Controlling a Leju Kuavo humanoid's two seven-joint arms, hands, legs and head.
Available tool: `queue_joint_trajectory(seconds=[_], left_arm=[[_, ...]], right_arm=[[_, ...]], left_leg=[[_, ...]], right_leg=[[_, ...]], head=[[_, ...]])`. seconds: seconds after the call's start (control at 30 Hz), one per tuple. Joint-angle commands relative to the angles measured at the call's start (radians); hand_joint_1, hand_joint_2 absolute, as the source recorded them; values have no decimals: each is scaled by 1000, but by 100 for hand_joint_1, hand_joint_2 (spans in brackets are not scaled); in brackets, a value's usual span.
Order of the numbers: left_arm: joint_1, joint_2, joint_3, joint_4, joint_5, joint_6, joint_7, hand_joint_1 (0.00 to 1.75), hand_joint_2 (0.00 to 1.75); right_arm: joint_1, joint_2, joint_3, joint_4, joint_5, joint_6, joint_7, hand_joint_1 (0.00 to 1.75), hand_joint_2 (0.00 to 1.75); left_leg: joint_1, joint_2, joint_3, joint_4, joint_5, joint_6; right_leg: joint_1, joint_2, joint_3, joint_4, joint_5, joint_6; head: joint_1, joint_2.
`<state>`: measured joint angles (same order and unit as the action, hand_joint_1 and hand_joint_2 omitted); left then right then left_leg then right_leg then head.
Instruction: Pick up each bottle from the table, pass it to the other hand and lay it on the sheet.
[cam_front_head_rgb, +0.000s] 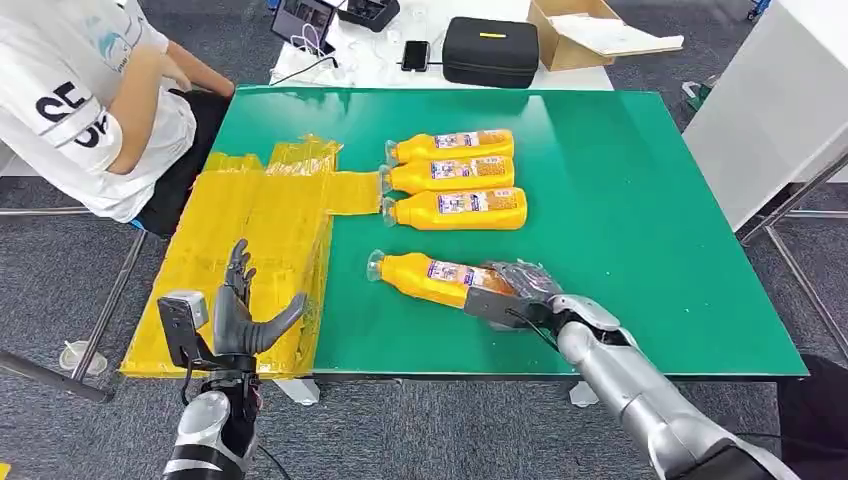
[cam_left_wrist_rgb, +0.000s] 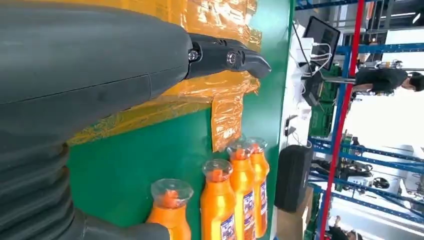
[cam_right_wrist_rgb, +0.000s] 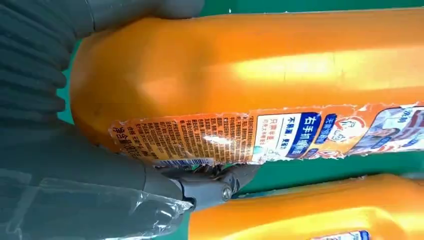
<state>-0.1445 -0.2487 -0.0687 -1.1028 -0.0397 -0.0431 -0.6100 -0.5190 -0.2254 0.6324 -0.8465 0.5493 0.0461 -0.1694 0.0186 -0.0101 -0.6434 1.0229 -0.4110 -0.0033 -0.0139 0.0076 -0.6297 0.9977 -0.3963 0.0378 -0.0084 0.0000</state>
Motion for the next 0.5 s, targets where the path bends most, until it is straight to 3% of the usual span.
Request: queue_joint_trajectory(seconds=[0.03, 0.07, 0.17, 0.23, 0.37, 0.5], left_arm=[[19, 9, 8, -5, 44, -19, 3, 0, 175], [30, 10, 10, -19, 56, -26, 5, 0, 175], [46, 12, 5, -50, 97, -61, 15, 0, 175], [46, 11, 1, -54, 104, -68, 19, 0, 175], [35, 20, -27, -67, 159, -128, 35, 0, 175], [20, 28, -59, -84, 233, -188, 74, 0, 175]], right_arm=[[242, 156, -309, -280, -38, -263, -124, 175, 175], [282, 192, -352, -343, 10, -377, -156, 175, 175], [366, 264, -423, -473, -19, -479, -223, 175, 175], [382, 272, -430, -493, -11, -499, -233, 175, 175], [430, 336, -496, -528, -20, -666, -373, 175, 175], [458, 371, -523, -540, -67, -716, -468, 175, 175]], left_leg=[[0, 0, 6, -2, -2, 1], [0, 1, 4, -1, -2, 0], [1, 3, 4, -1, -3, 0], [1, 2, 4, -1, -3, 0], [1, 0, 3, 0, -3, 0], [0, -1, -1, 0, -1, 0]], right_leg=[[1, -1, 7, -2, -2, -2], [1, 0, 4, -1, -2, -2], [1, 2, 4, 0, -3, -3], [1, 0, 4, 0, -3, -3], [1, -2, 3, 0, -3, -2], [0, -2, 0, 0, -2, -1]], head=[[0, 0], [0, 0], [0, 0], [0, 0], [0, 0], [0, 0]])
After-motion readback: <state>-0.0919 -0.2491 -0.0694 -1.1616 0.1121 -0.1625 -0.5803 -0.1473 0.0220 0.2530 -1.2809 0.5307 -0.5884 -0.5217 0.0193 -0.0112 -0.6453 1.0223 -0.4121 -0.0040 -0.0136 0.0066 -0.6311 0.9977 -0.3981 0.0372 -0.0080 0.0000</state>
